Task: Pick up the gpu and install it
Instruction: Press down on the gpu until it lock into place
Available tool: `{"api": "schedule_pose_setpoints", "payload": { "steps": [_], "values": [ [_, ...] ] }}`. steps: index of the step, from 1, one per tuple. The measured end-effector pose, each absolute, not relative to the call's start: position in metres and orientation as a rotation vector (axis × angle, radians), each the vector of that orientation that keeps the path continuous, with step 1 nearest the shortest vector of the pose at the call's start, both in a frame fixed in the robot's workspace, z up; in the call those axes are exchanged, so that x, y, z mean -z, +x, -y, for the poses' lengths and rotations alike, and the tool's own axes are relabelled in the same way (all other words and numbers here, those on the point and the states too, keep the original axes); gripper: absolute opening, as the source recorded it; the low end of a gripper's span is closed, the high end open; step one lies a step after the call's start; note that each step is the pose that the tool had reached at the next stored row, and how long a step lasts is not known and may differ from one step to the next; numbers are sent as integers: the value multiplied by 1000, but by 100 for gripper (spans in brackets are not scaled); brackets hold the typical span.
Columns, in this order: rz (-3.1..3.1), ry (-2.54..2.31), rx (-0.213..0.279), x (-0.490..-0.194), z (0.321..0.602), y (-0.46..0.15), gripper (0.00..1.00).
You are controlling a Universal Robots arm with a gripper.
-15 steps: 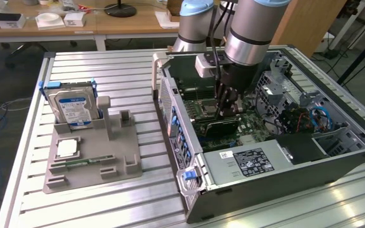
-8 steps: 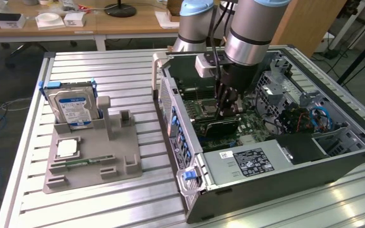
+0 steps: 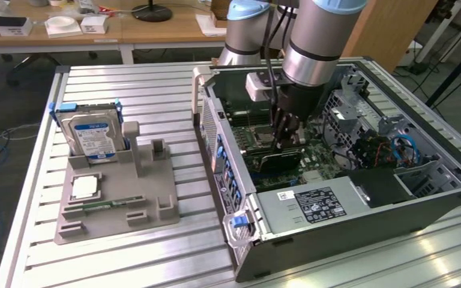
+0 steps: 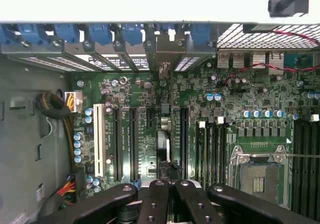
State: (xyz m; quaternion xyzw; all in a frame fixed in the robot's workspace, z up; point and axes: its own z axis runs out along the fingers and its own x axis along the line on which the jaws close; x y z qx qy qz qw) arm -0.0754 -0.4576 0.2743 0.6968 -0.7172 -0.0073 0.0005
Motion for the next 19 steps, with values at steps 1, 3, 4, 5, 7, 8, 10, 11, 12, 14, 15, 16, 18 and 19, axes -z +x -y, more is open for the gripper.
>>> {"api": "schedule_pose_setpoints", "payload": {
  "steps": [1,3,4,5,7,8,10,11,12,14,15,16,18,19],
  "values": [
    [2253,2188,23,-272,457,-75,11],
    [2252,2188,23,-269,456,-75,11],
    [2253,2188,23,-267,456,-75,11],
    [2253,2188,22,-266,456,-75,11],
    [2253,2187,22,-264,455,-75,11],
    [2252,2186,21,-263,455,-76,11],
    [2252,2186,20,-262,455,-76,11],
    [2252,2186,21,-262,455,-76,11],
    [2253,2186,21,-262,455,-76,11],
    [2252,2186,20,-262,455,-76,11],
    [2252,2186,20,-261,455,-76,11],
    [2252,2186,20,-261,455,-76,11],
    [2251,2185,19,-260,455,-76,11],
    [2252,2186,20,-260,455,-76,11]
  ]
}}
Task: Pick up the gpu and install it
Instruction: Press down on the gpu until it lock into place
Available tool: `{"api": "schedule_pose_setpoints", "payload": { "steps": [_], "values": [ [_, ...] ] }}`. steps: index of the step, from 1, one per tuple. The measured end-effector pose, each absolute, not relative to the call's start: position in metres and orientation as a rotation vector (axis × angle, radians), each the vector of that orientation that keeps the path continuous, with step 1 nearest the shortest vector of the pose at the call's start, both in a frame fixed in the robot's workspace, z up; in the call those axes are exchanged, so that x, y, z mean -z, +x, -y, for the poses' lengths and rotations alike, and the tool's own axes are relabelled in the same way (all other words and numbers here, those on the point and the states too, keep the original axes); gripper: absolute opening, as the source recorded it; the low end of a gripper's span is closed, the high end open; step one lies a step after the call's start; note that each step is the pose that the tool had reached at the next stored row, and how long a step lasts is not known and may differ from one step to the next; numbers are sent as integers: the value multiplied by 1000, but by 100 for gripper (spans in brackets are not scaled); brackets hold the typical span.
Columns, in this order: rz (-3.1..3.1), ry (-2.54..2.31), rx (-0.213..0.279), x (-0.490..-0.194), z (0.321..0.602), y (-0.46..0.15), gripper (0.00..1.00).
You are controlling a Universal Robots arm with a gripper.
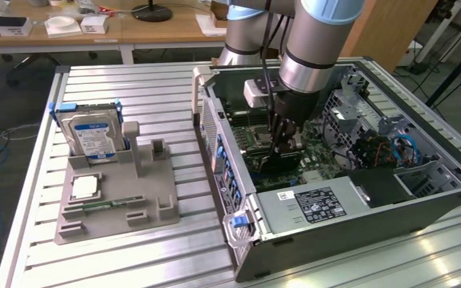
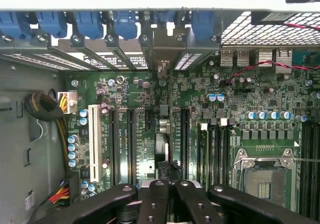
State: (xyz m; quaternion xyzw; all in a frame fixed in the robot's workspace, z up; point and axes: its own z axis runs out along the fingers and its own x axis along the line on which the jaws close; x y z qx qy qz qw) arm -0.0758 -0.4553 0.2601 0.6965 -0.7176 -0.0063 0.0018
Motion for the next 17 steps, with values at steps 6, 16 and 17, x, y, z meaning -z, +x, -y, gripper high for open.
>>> {"api": "schedule_pose_setpoints", "payload": {
  "steps": [6,16,17],
  "values": [
    [2250,2183,26,-271,455,-76,11],
    [2249,2183,27,-291,455,-81,11],
    [2249,2183,27,-291,455,-83,11]
  ]
}}
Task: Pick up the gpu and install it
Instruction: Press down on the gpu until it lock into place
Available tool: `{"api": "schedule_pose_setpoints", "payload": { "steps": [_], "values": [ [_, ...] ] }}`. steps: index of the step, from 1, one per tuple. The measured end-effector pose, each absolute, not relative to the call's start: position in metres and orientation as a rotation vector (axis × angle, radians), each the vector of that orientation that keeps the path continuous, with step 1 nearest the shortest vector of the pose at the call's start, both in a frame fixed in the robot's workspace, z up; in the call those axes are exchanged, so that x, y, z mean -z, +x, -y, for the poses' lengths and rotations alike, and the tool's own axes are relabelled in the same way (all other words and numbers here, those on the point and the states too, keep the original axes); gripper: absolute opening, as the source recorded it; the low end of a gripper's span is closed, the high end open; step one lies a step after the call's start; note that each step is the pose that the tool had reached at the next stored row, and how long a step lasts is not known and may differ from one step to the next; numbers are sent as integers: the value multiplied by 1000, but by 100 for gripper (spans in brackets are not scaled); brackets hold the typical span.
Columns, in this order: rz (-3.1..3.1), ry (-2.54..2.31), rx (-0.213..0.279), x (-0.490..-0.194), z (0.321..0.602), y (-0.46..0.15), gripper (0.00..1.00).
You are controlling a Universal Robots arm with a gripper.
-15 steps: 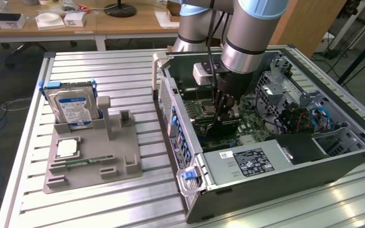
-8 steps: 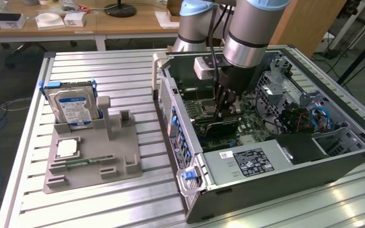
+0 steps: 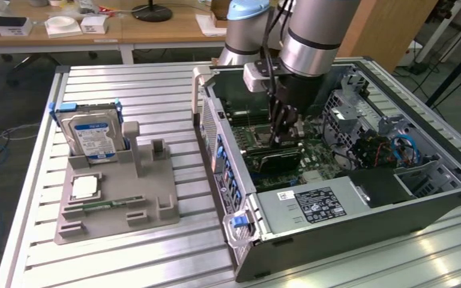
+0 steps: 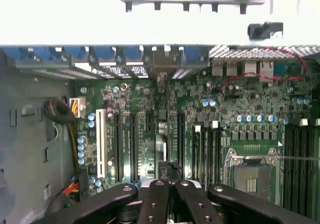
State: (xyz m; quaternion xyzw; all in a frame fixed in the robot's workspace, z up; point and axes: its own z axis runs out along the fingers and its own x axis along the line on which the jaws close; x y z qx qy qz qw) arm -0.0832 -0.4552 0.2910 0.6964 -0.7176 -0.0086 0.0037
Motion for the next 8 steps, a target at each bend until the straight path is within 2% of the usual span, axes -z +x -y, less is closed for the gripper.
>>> {"api": "schedule_pose_setpoints", "payload": {
  "steps": [8],
  "values": [
    [2249,2183,27,-292,455,-103,11]
  ]
}}
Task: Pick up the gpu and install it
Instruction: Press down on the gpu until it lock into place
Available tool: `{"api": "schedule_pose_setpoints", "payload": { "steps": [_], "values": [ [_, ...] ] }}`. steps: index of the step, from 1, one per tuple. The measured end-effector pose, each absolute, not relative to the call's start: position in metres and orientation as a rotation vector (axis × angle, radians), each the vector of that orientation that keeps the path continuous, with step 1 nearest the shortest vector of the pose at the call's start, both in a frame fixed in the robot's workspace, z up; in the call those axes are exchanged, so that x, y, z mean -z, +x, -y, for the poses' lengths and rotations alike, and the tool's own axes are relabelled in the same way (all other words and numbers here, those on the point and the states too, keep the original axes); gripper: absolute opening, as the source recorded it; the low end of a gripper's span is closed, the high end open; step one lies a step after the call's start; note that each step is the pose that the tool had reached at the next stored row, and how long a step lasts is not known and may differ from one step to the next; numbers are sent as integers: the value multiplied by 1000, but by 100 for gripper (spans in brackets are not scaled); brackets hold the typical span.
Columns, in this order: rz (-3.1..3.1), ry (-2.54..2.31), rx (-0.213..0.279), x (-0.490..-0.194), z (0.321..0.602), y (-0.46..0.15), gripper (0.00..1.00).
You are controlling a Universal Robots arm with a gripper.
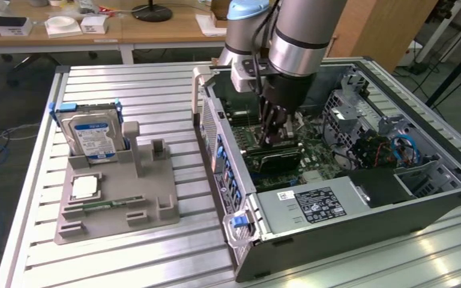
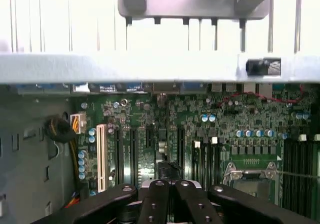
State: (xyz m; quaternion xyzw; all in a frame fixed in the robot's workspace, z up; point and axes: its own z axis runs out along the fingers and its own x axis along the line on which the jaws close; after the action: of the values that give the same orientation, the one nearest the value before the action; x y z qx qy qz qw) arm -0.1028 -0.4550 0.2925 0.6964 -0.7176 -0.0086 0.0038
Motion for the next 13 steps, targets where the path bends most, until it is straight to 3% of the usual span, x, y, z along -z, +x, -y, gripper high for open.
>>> {"api": "schedule_pose_setpoints", "payload": {
  "steps": [13],
  "values": [
    [2224,2157,79,-298,455,-124,11]
  ]
}}
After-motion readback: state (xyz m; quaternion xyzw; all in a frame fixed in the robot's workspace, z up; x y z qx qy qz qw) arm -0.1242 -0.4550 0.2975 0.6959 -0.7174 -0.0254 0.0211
